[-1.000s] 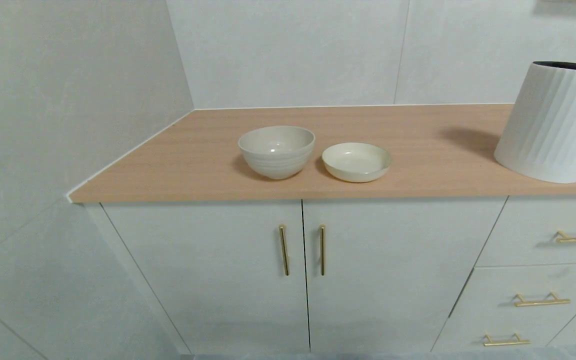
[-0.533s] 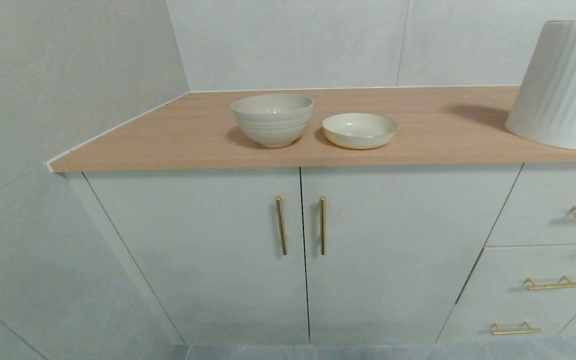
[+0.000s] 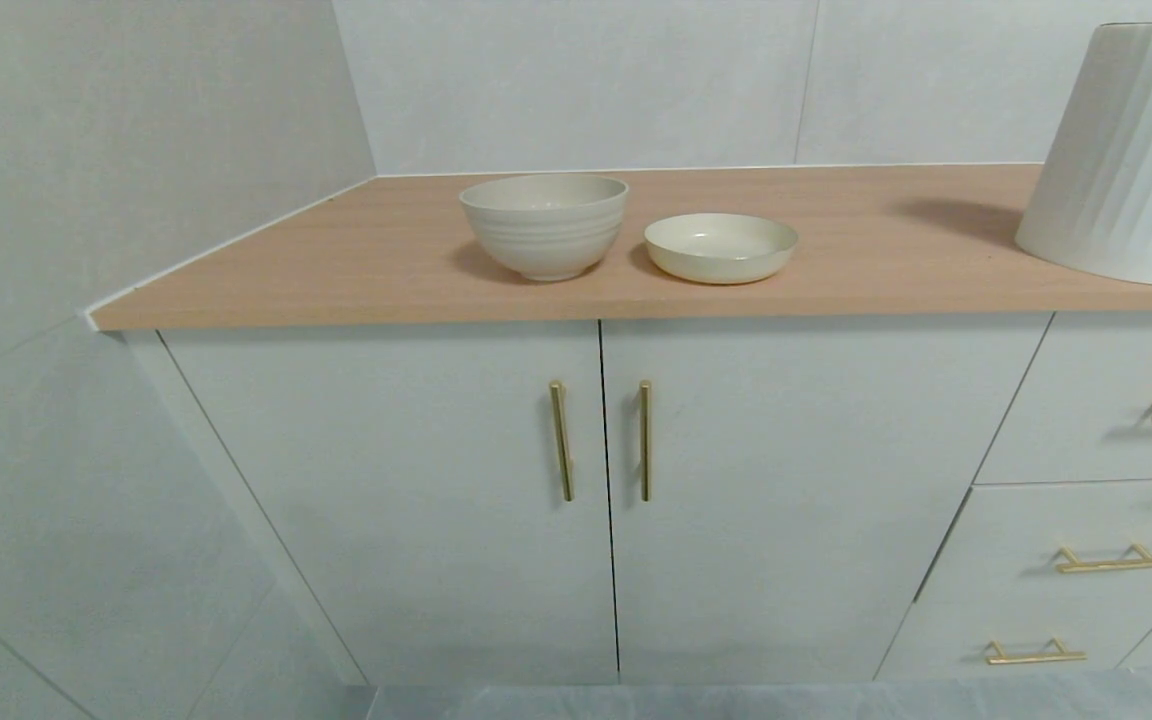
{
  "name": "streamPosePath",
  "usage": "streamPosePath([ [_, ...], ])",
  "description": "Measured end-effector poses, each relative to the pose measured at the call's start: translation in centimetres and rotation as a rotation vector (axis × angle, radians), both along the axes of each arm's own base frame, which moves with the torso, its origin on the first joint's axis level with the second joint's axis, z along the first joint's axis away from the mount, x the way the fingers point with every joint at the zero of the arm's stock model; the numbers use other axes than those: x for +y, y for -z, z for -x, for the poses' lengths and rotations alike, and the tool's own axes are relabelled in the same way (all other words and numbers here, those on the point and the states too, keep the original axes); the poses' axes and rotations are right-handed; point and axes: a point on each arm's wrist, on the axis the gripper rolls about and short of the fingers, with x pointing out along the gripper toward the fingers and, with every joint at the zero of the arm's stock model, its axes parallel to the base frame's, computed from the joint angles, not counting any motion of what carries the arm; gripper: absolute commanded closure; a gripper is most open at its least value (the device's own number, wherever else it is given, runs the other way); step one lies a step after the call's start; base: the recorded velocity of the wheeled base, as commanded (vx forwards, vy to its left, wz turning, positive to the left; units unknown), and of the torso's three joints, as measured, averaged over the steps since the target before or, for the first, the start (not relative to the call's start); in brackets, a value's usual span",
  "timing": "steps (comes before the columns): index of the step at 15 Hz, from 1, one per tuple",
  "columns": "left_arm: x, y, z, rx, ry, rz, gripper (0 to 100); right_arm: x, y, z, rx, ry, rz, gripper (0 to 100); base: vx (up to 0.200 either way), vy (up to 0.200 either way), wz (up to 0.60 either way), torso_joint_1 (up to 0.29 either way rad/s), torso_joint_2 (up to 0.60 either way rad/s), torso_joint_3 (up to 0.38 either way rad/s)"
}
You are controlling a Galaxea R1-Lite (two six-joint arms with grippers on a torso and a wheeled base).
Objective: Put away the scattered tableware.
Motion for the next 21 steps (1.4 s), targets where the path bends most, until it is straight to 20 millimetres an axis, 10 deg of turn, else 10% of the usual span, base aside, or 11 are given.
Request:
streamPosePath([
  [9,0.0,0.0,0.0,0.000,-0.001,0.000,0,0.0,-0.4,0.1,-0.015,-0.001,0.052,0,0.000,0.000,0.00,0.000,0.00,0.000],
  [13,0.0,0.0,0.0,0.000,-0.001,0.000,0,0.2,-5.1,0.9,-0.109,-0.099,0.020,0,0.000,0.000,0.00,0.000,0.00,0.000],
  [21,0.0,0.0,0.0,-0.001,0.000,-0.002,0,0.8,-9.9,-6.1,0.188,-0.321,-0.016,0,0.000,0.000,0.00,0.000,0.00,0.000],
])
